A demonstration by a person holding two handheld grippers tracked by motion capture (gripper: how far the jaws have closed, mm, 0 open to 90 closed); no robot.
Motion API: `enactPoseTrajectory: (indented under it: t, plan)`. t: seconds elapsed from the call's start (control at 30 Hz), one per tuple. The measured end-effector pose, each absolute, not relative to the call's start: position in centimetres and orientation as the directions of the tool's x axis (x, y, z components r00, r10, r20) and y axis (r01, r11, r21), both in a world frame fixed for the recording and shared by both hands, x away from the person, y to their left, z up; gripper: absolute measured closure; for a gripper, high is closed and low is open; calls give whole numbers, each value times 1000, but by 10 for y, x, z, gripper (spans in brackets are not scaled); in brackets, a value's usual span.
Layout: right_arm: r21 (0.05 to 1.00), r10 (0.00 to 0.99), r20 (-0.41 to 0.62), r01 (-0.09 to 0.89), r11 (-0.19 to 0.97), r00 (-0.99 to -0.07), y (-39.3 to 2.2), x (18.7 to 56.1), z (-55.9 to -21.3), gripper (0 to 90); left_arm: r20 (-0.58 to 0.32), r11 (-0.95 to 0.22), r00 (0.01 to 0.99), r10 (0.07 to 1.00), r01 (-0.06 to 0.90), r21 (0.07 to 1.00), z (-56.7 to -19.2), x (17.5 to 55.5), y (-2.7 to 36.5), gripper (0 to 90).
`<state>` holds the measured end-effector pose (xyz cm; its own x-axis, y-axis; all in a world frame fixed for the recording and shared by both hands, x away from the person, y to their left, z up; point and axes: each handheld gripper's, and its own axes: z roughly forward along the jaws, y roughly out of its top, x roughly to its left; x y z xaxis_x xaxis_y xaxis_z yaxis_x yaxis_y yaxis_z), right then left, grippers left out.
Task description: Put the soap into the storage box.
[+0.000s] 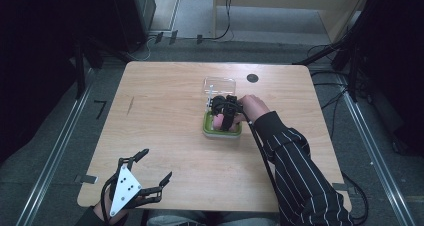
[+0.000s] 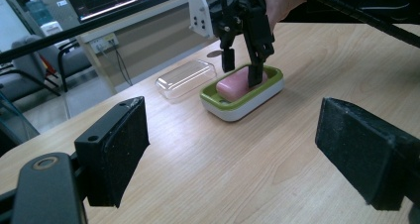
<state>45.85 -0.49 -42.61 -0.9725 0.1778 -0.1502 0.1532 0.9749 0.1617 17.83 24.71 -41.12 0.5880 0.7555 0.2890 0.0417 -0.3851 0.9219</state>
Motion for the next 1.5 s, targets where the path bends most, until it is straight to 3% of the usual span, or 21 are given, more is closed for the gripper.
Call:
enactPoseTrajectory:
  t: [0.27,0.57,1.5]
  plan:
    - [183,244,-101,223,958,-965,-10,451,-417,145,290,-386,595,749,38,922,-411,180,246,137]
    - [178,297,-103,276,944,-949,-22,437,-406,97,292,-388,602,743,33,921,-411,182,244,137]
    - [61,405,-117,400,914,-907,-70,375,-399,99,293,-393,612,734,30,919,-411,183,242,137]
